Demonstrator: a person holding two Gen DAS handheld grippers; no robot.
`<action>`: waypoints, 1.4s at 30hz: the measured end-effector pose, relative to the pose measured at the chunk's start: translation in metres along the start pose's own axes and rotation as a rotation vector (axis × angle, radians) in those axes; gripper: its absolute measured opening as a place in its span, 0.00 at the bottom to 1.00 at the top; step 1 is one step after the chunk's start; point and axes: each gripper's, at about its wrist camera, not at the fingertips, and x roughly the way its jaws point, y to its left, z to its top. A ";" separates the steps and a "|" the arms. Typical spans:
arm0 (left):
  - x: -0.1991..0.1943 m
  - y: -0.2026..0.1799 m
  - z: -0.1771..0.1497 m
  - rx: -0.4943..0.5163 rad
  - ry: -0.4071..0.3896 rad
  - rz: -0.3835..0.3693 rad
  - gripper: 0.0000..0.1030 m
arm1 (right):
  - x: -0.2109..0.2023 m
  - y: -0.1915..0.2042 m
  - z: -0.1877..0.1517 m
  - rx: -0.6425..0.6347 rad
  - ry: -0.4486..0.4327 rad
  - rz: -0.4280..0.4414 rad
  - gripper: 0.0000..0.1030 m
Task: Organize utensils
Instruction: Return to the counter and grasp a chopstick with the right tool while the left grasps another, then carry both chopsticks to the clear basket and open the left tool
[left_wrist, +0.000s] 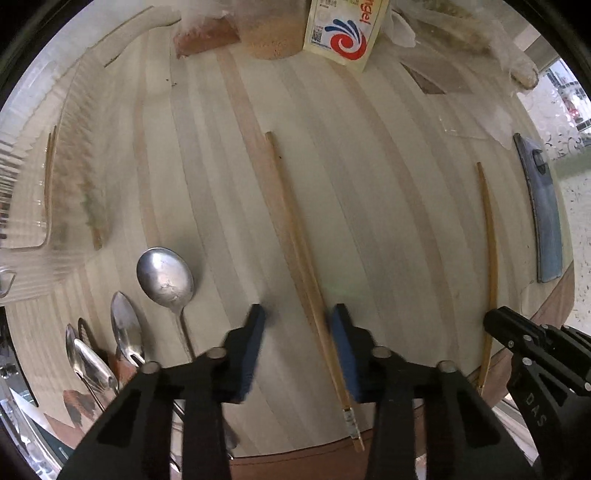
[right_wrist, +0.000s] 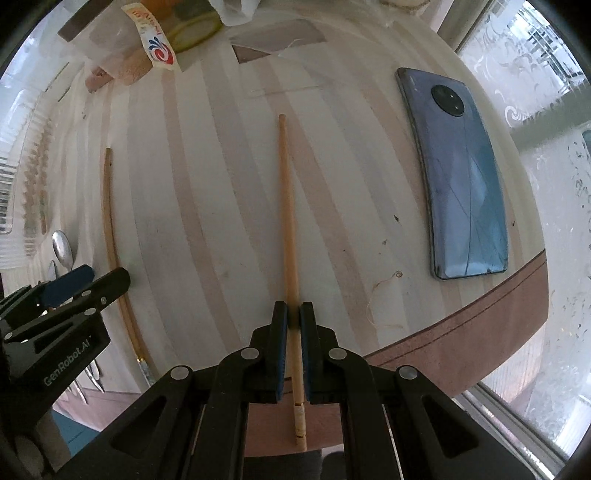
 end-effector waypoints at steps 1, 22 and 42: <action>-0.001 0.001 -0.001 -0.002 -0.001 0.000 0.21 | 0.001 0.000 0.000 -0.003 0.001 -0.007 0.07; -0.006 0.049 -0.041 -0.025 0.035 -0.007 0.05 | 0.004 0.058 -0.019 -0.126 0.019 0.000 0.07; -0.011 0.027 -0.027 0.010 0.001 0.034 0.04 | -0.003 0.074 -0.035 -0.108 -0.026 -0.055 0.07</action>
